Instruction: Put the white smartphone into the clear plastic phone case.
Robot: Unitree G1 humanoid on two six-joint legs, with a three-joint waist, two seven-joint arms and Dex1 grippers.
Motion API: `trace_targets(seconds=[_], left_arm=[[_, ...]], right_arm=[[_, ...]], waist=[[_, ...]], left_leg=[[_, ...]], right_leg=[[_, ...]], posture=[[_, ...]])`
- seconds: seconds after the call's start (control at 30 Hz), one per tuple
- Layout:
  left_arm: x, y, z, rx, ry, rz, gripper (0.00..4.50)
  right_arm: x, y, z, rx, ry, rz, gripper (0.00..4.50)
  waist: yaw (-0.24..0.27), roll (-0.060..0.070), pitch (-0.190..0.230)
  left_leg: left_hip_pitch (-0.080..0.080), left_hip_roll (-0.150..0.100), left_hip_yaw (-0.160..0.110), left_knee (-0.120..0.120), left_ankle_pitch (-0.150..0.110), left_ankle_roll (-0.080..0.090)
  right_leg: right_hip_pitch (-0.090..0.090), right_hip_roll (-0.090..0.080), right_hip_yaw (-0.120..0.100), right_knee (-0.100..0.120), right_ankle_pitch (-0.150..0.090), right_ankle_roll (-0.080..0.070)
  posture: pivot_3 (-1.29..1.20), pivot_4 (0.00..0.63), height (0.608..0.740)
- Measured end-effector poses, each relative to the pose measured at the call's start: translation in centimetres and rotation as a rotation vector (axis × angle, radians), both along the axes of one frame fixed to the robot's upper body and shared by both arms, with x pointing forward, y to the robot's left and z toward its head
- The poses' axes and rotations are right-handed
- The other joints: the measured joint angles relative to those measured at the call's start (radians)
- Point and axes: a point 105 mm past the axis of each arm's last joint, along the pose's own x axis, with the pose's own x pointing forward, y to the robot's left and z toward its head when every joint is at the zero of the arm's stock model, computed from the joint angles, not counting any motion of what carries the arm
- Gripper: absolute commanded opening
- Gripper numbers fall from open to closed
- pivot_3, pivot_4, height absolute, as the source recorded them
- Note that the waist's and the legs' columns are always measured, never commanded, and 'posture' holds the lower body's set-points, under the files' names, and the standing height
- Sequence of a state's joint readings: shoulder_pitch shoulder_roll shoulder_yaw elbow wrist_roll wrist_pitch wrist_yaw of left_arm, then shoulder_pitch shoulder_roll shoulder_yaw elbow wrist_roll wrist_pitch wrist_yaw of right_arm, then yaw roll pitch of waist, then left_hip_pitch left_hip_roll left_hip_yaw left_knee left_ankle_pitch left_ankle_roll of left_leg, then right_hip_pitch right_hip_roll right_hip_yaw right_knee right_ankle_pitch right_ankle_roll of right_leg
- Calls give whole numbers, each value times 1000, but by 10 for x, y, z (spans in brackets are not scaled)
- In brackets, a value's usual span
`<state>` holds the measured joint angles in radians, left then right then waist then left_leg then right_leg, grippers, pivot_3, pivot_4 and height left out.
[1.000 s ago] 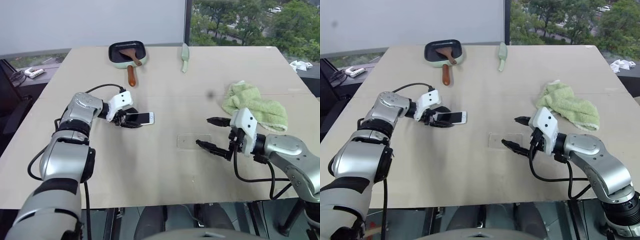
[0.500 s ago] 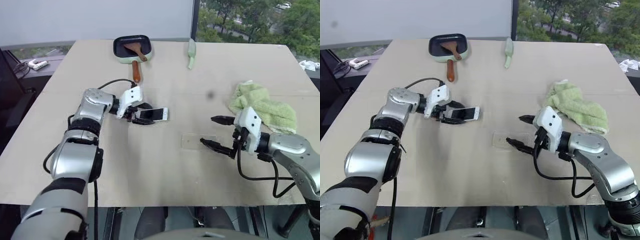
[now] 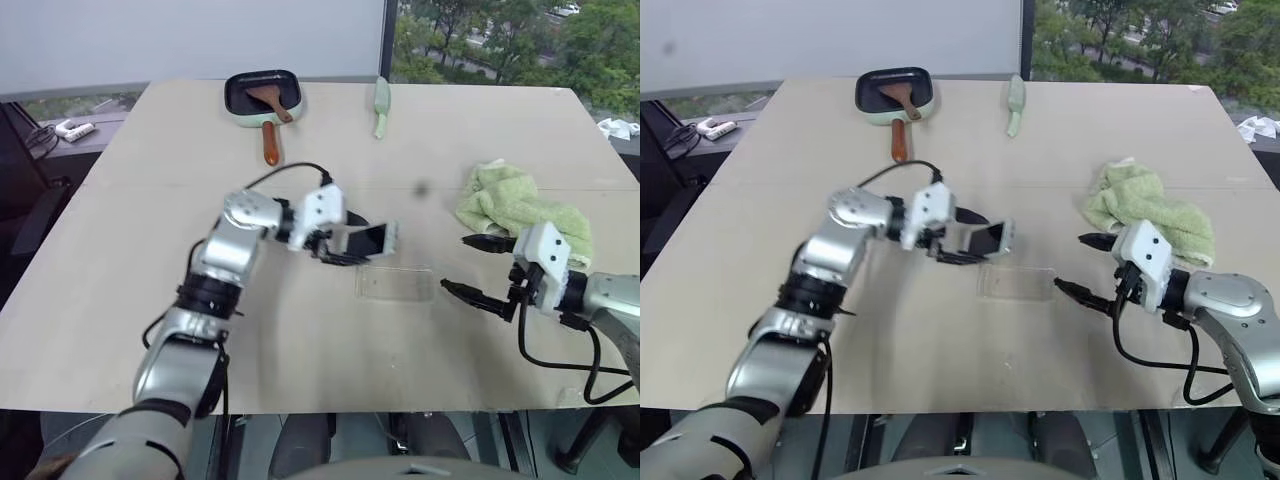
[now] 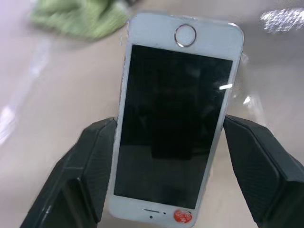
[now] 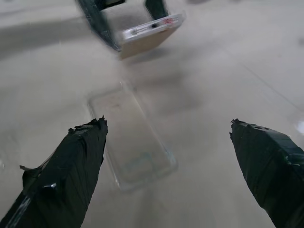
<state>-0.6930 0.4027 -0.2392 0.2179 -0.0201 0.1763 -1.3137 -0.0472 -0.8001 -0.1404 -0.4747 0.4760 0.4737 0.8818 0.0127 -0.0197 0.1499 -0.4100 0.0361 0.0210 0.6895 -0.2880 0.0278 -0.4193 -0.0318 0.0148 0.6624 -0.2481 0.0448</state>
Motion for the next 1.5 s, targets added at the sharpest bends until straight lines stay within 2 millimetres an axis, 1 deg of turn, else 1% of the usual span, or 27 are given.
trace_targets(seconds=[0.1,0.17,0.23,0.37,0.53,0.73,1.0,1.07,1.1,1.13,1.3,1.4,1.5], left_arm=[[-10,-17,-12,10,28,7,3001],[-17,-30,-15,4,40,0,3001],[-18,-39,-17,12,37,13,3001],[-11,-40,-23,55,36,70,3001],[-13,-44,-31,97,82,91,3001],[-15,-49,-32,96,104,108,3001],[-22,-58,-32,91,141,94,3001],[-24,-58,-33,96,145,88,4043],[-25,-58,-34,96,155,87,4283],[-25,-57,-34,97,161,87,4402],[-25,-54,-35,97,179,99,4402],[-21,-55,-35,86,160,130,4402],[-19,-56,-30,61,149,140,4402]], right_arm=[[-1,-1,-1,0,3,-6,4500],[0,-2,-1,0,3,-15,4500],[0,-2,-1,0,0,-19,4500],[-1,-3,-1,0,-3,-22,4500],[-2,-3,-2,-1,-12,-23,4500],[-3,-4,-6,5,-8,-38,4500],[-2,-5,-6,5,-17,-50,4500],[-2,-5,-6,5,-18,-51,4500],[-2,-5,-6,5,-19,-51,4500],[-2,-5,-6,3,-20,-52,4500],[-1,-6,-5,-5,-26,-53,4500],[0,-5,-4,-6,-32,-51,4500],[0,-4,-3,-4,-38,-49,4500]], waist=[[0,0,0],[0,0,0],[0,0,0],[-2,0,0],[-2,0,0],[0,0,0],[0,0,0],[0,0,0],[0,0,0],[0,0,0],[0,0,0],[0,0,0],[0,0,0]], left_leg=[[1,0,0,1,0,0],[3,0,0,1,0,0],[6,0,0,0,0,0],[10,0,1,-1,0,0],[10,0,2,-1,0,0],[10,0,2,-1,0,0],[10,0,2,-1,0,0],[10,0,2,-1,0,0],[10,0,2,-1,0,0],[10,0,2,-1,0,0],[10,0,2,-1,0,0],[10,0,2,-1,0,0],[10,0,2,-1,0,0]], right_leg=[[1,0,0,0,0,0],[3,1,0,0,0,0],[6,1,1,0,0,0],[8,2,3,0,0,0],[8,2,4,0,0,0],[8,2,4,0,0,0],[8,2,4,0,0,0],[8,2,4,0,0,0],[8,2,4,0,0,0],[8,2,4,0,0,0],[8,2,4,0,0,0],[8,2,4,0,0,0],[8,2,4,0,0,0]], posture=[[0,150,740],[0,150,740],[0,150,740],[0,150,740],[0,150,740],[0,150,740],[0,150,740],[0,150,740],[0,150,740],[0,150,740],[0,150,740],[0,150,740],[0,150,740]])
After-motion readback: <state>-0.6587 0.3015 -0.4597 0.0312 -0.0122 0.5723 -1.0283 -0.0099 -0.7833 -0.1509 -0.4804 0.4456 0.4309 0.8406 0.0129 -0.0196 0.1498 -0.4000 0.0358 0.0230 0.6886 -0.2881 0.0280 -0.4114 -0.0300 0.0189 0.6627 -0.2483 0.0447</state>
